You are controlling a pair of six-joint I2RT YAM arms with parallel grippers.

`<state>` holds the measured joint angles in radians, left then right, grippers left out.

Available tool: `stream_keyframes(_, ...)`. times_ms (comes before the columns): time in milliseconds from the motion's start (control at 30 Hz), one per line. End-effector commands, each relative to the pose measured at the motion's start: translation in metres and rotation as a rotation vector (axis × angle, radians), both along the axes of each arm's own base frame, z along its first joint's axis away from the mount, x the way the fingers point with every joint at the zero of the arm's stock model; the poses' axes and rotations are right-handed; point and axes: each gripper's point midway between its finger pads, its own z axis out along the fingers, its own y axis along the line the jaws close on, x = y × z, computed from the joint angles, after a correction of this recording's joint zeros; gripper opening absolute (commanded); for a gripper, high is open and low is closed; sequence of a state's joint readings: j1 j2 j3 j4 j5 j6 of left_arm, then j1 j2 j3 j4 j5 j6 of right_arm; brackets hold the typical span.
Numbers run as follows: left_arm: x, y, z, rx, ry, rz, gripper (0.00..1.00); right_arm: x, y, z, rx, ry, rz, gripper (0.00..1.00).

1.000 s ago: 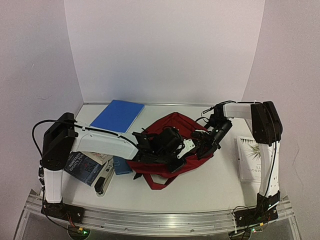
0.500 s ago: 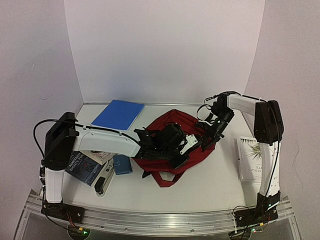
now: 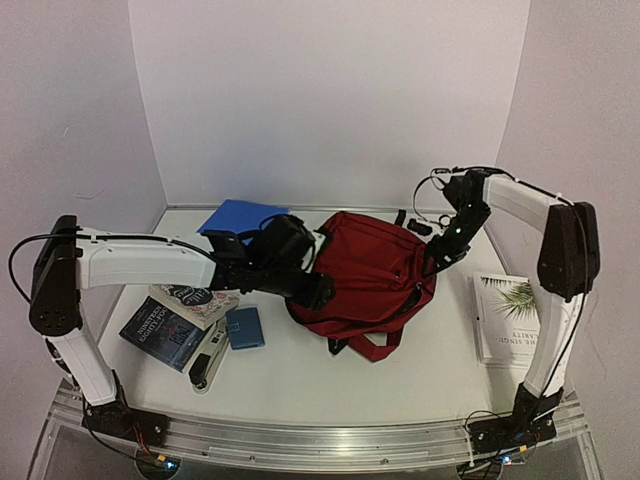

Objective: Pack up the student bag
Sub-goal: Unzip the student bag at the center of the board, then adjust the student bag at the center of the board.

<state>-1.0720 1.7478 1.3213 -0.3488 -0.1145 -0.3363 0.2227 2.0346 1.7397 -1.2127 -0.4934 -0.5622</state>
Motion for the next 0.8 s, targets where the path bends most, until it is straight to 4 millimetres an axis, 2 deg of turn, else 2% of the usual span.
stream_keyframes(0,0.019,0.053,-0.011,-0.059,0.136,0.325,0.62,0.001,0.045,0.067,0.115,-0.239,0.056,0.64)
stream_keyframes(100,0.017,0.072,-0.018,-0.097,0.164,0.424,0.62,-0.013,0.081,0.079,0.156,-0.282,0.129,0.68)
stream_keyframes(200,0.017,0.090,-0.022,-0.111,0.177,0.514,0.62,-0.032,0.115,0.078,0.180,-0.268,0.193,0.67)
stream_keyframes(300,0.016,0.103,-0.025,-0.111,0.187,0.583,0.62,-0.055,0.144,0.067,0.194,-0.203,0.228,0.61)
stream_keyframes(400,0.014,0.115,-0.028,-0.101,0.190,0.637,0.62,-0.089,0.164,0.050,0.194,-0.132,0.281,0.58)
stream_keyframes(533,0.013,0.124,-0.027,-0.095,0.190,0.672,0.62,-0.117,0.177,0.028,0.156,-0.100,0.334,0.58)
stream_keyframes(667,0.011,0.126,-0.028,-0.095,0.196,0.677,0.62,-0.121,0.182,0.005,0.107,-0.089,0.351,0.58)
stream_keyframes(767,0.011,0.127,-0.028,-0.090,0.195,0.678,0.62,-0.118,0.182,-0.009,0.071,-0.088,0.352,0.53)
